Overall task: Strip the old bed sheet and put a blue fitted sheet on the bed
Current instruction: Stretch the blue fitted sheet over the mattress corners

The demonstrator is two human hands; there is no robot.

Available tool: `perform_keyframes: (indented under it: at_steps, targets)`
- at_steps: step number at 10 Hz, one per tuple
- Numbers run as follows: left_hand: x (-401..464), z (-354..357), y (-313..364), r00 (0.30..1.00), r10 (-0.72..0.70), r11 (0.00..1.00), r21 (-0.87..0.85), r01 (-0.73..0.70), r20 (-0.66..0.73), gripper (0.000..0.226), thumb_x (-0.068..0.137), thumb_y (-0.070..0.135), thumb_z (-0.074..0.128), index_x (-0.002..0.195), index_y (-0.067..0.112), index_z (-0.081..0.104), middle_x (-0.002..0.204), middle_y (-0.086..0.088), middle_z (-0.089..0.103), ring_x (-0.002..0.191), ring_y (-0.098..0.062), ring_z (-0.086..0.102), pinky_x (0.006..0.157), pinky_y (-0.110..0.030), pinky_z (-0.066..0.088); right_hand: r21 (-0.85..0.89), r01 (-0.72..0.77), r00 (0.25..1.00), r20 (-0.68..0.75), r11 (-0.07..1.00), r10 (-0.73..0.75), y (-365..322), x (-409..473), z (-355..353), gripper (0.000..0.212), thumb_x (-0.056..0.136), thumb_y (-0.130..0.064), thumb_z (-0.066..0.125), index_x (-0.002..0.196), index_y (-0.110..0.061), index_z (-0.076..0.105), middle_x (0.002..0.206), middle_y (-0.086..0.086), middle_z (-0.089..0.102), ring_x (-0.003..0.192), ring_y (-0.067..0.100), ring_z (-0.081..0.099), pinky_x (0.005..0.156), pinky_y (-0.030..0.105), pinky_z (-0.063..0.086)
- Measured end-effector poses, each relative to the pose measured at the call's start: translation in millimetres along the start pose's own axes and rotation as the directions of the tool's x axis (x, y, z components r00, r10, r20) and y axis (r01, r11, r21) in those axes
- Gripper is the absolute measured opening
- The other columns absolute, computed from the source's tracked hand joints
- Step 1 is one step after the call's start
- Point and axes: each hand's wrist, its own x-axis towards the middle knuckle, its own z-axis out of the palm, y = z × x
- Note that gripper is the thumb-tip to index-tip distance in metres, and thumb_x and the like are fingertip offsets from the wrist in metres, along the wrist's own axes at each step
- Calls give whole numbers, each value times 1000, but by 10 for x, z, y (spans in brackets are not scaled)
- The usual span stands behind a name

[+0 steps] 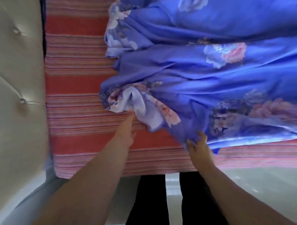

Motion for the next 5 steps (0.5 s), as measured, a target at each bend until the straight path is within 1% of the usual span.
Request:
perform_keyframes:
  at_steps: [1, 2, 3, 4, 5]
  targets:
    - [290, -46, 140, 1000, 26, 999, 31, -26, -5, 80, 65, 75, 63, 121, 17, 61, 119, -7, 66, 100, -20, 64, 86, -32, 51, -381, 123, 935, 353, 916, 22, 162, -443, 87, 42, 88, -51, 54, 126, -36, 47, 111, 5, 68, 105, 30, 62, 77, 34, 45]
    - [328, -29, 277, 998, 25, 992, 123, -18, -55, 63, 74, 52, 74, 117, 9, 60, 114, -10, 65, 91, -22, 64, 83, -34, 52, -471, 272, 839, 543, 839, 33, 258, -698, 170, 29, 90, -50, 48, 115, -36, 54, 113, -4, 67, 107, 21, 61, 83, 30, 46]
    - [24, -92, 364, 971, 116, 941, 336, -40, -211, 39, 94, 27, 55, 123, 1, 56, 123, -17, 61, 95, -26, 61, 76, -30, 48, -475, 304, 780, 622, 826, 70, 214, -695, 211, 23, 90, -43, 48, 107, -29, 55, 114, -3, 65, 106, 21, 60, 82, 29, 44]
    - [-45, -454, 255, 881, 249, 886, 461, -41, -402, 46, 98, 39, 43, 121, 2, 58, 123, -18, 60, 113, -33, 57, 85, -32, 46, -499, 379, 665, 732, 779, 146, 12, -545, 247, 21, 86, -32, 53, 105, -24, 61, 117, 4, 64, 109, 22, 59, 80, 27, 42]
    - [-278, -1010, -12, 791, 227, 898, 437, 56, -569, 46, 101, 34, 36, 123, -2, 55, 124, -23, 57, 116, -37, 54, 92, -37, 44, -531, 488, 594, 784, 693, 182, -142, -360, 363, 30, 86, -27, 53, 114, -19, 60, 125, 9, 61, 113, 22, 58, 82, 26, 41]
